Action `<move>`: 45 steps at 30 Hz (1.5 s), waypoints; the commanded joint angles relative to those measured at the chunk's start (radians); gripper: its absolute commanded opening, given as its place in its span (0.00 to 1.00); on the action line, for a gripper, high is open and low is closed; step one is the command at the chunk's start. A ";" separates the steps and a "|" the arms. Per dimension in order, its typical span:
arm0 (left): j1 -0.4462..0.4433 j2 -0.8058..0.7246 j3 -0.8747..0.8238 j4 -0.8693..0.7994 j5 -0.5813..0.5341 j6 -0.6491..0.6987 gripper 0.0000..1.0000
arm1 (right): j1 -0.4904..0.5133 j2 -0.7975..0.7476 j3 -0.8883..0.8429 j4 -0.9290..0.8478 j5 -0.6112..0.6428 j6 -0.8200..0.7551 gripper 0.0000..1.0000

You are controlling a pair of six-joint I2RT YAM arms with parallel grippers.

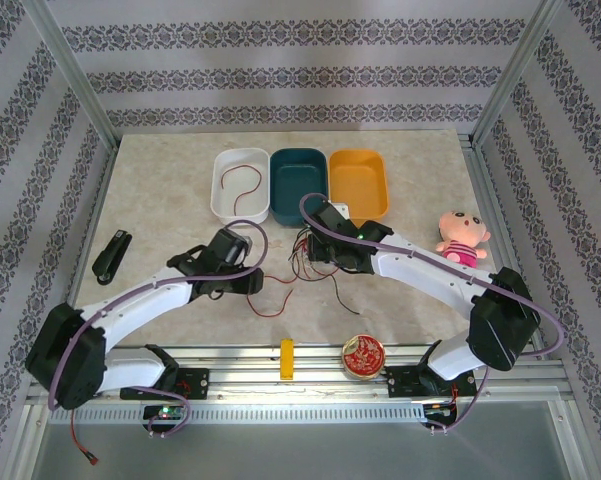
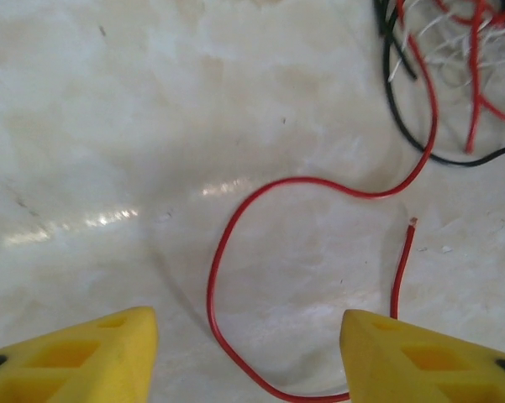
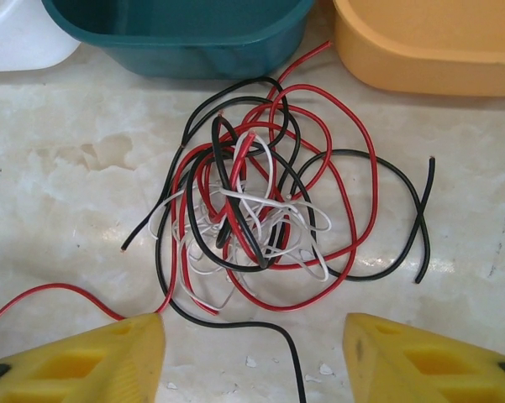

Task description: Untangle the cables

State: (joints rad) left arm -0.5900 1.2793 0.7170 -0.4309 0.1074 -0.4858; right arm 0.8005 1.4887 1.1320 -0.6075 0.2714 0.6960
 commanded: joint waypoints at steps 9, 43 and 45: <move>-0.019 0.217 0.092 -0.032 -0.060 -0.008 0.41 | -0.009 -0.014 -0.047 0.027 0.005 -0.022 0.75; -0.021 -0.142 0.117 -0.251 -0.207 0.037 0.00 | -0.030 0.151 0.090 0.045 0.014 -0.153 0.80; -0.021 -0.181 0.131 -0.284 -0.222 0.035 0.00 | -0.032 0.182 0.115 0.049 0.014 -0.164 0.80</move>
State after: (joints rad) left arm -0.6014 1.1439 0.8116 -0.6220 -0.0731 -0.4709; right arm 0.7803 1.6314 1.1992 -0.5636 0.2588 0.5751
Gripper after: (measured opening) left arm 0.041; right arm 0.794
